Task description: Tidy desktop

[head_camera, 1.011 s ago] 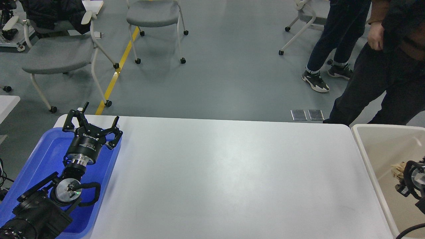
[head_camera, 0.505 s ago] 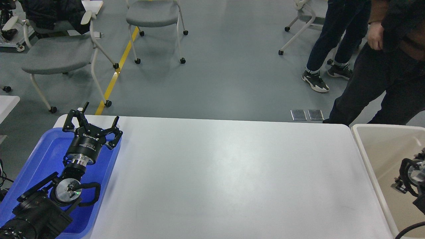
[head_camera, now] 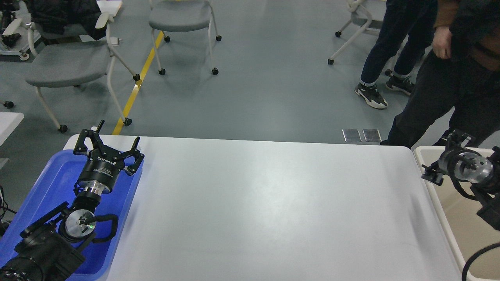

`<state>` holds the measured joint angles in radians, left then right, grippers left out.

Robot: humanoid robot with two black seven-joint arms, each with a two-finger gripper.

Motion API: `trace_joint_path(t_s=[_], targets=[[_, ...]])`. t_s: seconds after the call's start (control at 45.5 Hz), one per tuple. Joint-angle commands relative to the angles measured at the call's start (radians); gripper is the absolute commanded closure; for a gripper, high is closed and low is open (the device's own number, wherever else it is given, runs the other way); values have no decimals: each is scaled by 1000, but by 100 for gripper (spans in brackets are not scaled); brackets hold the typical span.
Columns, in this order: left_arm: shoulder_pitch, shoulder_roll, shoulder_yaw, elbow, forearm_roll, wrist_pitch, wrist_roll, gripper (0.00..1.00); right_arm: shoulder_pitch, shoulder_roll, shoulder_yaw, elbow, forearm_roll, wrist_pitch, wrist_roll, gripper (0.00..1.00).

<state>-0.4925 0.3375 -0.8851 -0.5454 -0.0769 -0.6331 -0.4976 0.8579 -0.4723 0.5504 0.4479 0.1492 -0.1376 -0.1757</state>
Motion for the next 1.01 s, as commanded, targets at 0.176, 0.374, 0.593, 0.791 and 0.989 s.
trace_joint_path(t_s=[0.176,0.374,0.593,0.791,0.989], targets=[[0,0,2,-1,0,1,-1,0,23,100,298,215,1,231,2,0],[0,0,0,1,0,1,-1,0,10,242,387,210,3,449,18,0],[0,0,2,-1,0,1,-1,0,-59,350,378,167,1,521,73,0],[0,0,2,1,0,1,-1,0,-160,416,370,107,-2,624,93,0],[0,0,0,-1,0,1,-1,0,-220,422,370,104,-2,645,94,0]])
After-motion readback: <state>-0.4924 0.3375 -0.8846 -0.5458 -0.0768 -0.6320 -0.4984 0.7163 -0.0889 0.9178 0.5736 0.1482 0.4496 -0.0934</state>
